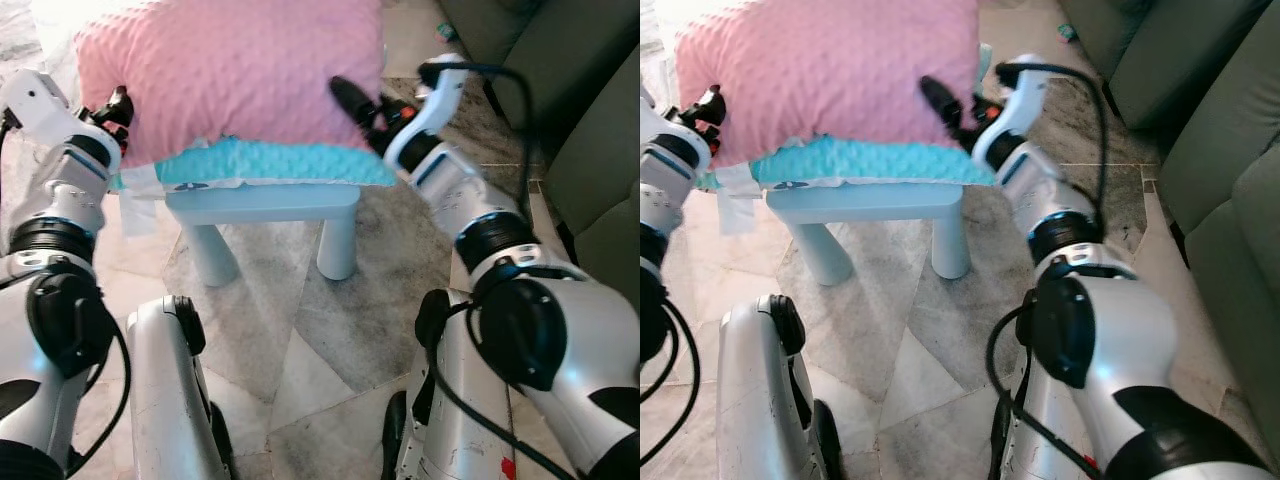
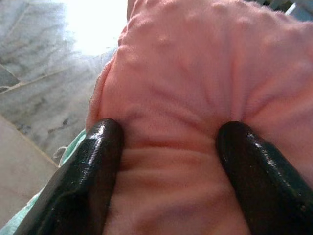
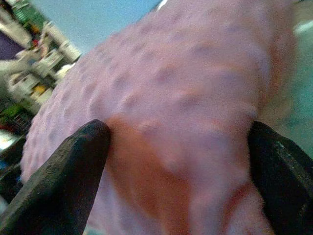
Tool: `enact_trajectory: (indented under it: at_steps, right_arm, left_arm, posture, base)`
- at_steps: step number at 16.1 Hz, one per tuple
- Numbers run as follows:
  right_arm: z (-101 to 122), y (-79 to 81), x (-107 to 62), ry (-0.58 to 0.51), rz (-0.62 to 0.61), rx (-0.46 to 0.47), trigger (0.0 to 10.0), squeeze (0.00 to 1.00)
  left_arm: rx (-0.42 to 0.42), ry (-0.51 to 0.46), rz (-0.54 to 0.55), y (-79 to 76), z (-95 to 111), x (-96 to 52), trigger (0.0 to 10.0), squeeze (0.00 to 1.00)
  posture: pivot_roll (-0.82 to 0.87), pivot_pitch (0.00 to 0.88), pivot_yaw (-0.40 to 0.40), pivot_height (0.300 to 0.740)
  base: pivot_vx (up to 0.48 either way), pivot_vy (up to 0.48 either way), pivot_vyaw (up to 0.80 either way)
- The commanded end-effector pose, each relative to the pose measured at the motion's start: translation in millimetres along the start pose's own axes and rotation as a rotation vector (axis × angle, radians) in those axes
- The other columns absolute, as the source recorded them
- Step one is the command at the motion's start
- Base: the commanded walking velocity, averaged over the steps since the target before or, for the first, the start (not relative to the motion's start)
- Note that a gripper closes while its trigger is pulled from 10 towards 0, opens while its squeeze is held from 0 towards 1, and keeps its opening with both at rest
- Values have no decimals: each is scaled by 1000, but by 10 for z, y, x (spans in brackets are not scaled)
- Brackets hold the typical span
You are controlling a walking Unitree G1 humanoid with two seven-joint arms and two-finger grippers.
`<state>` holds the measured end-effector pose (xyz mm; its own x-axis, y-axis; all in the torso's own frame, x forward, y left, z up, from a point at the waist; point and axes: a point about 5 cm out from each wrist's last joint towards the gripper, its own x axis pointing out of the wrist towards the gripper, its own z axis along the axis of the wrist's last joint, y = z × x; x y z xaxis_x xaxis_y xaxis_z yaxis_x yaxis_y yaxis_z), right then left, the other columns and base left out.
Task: Move the pillow to the sofa
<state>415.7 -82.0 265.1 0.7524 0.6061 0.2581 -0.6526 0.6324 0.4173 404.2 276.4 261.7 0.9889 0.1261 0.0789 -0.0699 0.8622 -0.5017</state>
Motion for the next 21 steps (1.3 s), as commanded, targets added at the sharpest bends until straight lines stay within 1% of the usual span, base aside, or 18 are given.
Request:
enact_trajectory:
  at_steps: [1,2,3,4,5,6,7,8,10,13,21]
  right_arm:
    - [-100,89,54,59,41,5,10000,0]
    - [-185,105,57,100,46,-25,10000,0]
    - [-253,108,49,135,51,-58,10000,0]
    - [-282,111,42,147,63,-84,3255,0]
    - [-308,107,37,154,57,-114,0,0]
    - [-326,102,34,154,46,-134,0,0]
    - [-356,102,23,156,58,-134,0,0]
    - [-388,91,4,169,66,-144,0,0]
    - [-436,50,-37,190,61,-156,0,0]
    - [-456,72,-25,190,69,-151,0,0]
    - [-448,63,-31,179,65,-157,0,0]
  left_arm:
    - [-30,67,-28,-26,-74,3,10000,0]
    - [-54,145,-71,-48,-162,-7,10000,0]
    - [-59,206,-113,-78,-232,-18,10000,0]
    - [-69,219,-138,-97,-248,-21,10000,0]
    - [-77,230,-157,-115,-260,-23,0,0]
    - [-69,240,-167,-123,-274,-25,0,0]
    - [-52,251,-165,-100,-311,-36,0,0]
    - [-51,254,-166,-84,-319,-42,0,0]
    - [-47,244,-165,-59,-313,-48,0,0]
    - [-49,214,-174,-61,-287,-43,0,0]
    - [-58,193,-177,-47,-274,-46,0,0]
  posture:
    - [22,352,-20,351]
    - [27,354,-21,351]
    - [30,356,-21,351]
    - [28,358,-22,351]
    - [27,359,-22,351]
    - [28,361,-23,351]
    - [27,362,-24,351]
    - [27,362,-24,351]
    - [23,364,-24,351]
    - [27,366,-27,351]
    - [25,374,-29,351]
  base:
    - [0,0,0]
    - [0,0,0]
    - [0,0,0]
    - [0,0,0]
    - [0,0,0]
    - [0,0,0]
    - [0,0,0]
    - [0,0,0]
    - [0,0,0]
    - [0,0,0]
    - [0,0,0]
